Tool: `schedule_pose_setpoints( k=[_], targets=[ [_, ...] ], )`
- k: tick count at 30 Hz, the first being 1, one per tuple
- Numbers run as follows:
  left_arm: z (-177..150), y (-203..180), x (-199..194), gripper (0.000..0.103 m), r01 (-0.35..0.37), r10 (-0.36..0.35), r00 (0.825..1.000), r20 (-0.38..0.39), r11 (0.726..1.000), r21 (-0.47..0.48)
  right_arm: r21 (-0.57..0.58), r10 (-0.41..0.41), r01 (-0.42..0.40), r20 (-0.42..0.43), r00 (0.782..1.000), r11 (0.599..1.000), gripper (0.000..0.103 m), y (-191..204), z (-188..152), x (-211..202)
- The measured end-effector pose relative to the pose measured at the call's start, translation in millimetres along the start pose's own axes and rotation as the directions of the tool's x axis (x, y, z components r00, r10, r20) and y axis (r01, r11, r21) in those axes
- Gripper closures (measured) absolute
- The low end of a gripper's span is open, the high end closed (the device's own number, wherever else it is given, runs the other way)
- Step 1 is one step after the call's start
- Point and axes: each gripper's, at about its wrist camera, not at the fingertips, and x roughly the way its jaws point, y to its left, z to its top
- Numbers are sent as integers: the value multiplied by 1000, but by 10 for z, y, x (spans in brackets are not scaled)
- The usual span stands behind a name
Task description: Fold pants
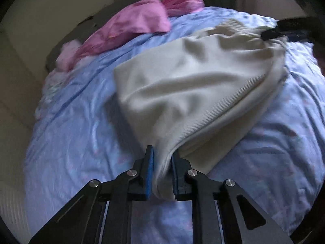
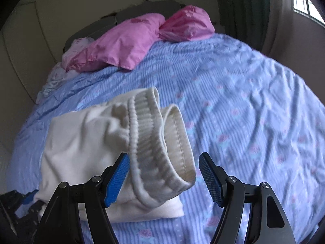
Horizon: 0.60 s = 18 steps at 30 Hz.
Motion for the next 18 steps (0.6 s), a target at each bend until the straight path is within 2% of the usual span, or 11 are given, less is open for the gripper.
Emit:
schedule_pose_setpoints(
  k=[2, 4, 7, 8, 9, 10, 11, 13, 16, 18],
  targets=[
    [-82, 95, 50, 85, 19, -20, 999, -26, 999, -38, -8, 22, -23, -18, 1000, 1000, 32, 48, -53, 51],
    [-164, 111, 109, 83, 17, -19, 999, -44, 999, -49, -67, 16, -17, -17, 1000, 998, 32, 165, -120, 76],
    [-237, 78, 116, 64, 16, -17, 997, -75, 1000, -14, -128, 13, -14, -10, 1000, 992, 32, 268, -173, 82],
    [-245, 108, 35, 65, 53, -55, 996, -73, 998, -23, -131, 9, -11, -10, 1000, 991, 32, 274, -183, 75],
    [-229, 160, -53, 63, 92, -95, 994, -63, 995, -39, -137, -7, 6, -6, 1000, 991, 32, 279, -185, 53],
    [-199, 219, -122, 54, 114, -117, 992, -47, 992, -52, -147, -16, 16, 2, 1000, 989, 32, 291, -186, 22],
    [-155, 299, -231, 38, 132, -133, 991, -11, 989, -70, -161, -28, 31, 25, 999, 986, 32, 312, -184, -34],
    [22, 475, -417, 26, 121, -114, 990, 80, 988, -91, -197, -40, 61, 109, 993, 978, 32, 402, -156, -221],
    [401, 752, -495, 25, 113, -91, 983, 158, 985, -133, -212, -61, 106, 209, 976, 972, 32, 578, -17, -446],
    [701, 999, -377, 24, 161, -126, 977, 172, 966, -204, -174, -59, 98, 213, 975, 980, 32, 617, 139, -497]
  ],
)
